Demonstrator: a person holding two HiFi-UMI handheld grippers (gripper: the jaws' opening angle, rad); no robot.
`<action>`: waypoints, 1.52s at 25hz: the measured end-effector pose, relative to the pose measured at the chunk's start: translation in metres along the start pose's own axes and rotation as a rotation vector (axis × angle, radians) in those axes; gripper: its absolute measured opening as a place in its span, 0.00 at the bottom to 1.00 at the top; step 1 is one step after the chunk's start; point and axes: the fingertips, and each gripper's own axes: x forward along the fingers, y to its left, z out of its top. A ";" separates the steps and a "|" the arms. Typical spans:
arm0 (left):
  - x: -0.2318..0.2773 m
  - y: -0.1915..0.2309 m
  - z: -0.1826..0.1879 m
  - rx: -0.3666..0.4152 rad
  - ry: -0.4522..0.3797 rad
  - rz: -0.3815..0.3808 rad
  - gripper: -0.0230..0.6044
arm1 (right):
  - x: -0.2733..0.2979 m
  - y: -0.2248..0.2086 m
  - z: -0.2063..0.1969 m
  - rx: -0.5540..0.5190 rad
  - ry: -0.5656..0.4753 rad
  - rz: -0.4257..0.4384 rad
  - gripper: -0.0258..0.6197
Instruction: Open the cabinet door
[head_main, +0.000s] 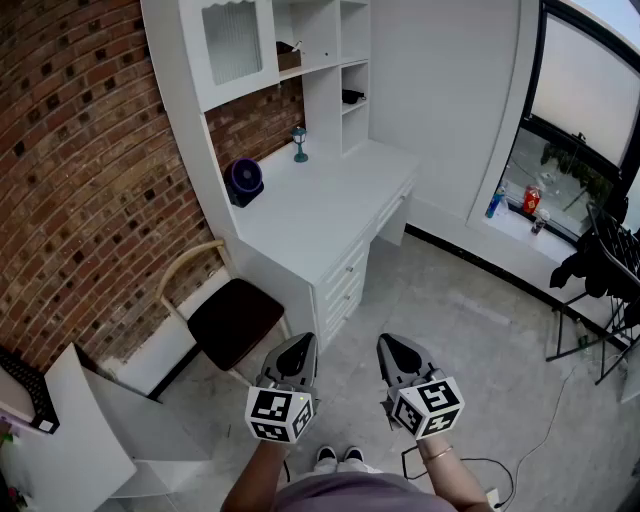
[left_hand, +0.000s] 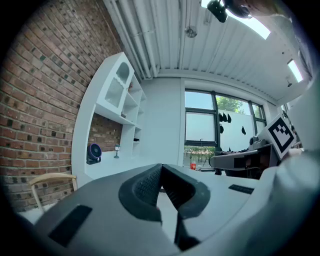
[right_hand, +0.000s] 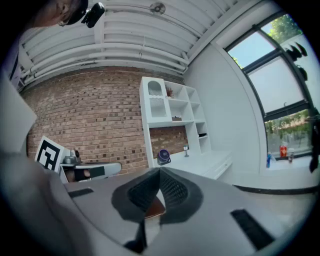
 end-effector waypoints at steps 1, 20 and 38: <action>0.000 -0.001 0.000 0.003 0.004 0.001 0.04 | -0.001 -0.001 -0.001 0.003 0.000 0.000 0.04; -0.003 -0.009 0.001 0.003 -0.015 0.119 0.12 | -0.014 -0.023 0.004 -0.018 -0.047 0.053 0.21; 0.045 0.041 0.012 0.025 -0.018 0.141 0.26 | 0.059 -0.031 0.011 0.020 -0.039 0.124 0.36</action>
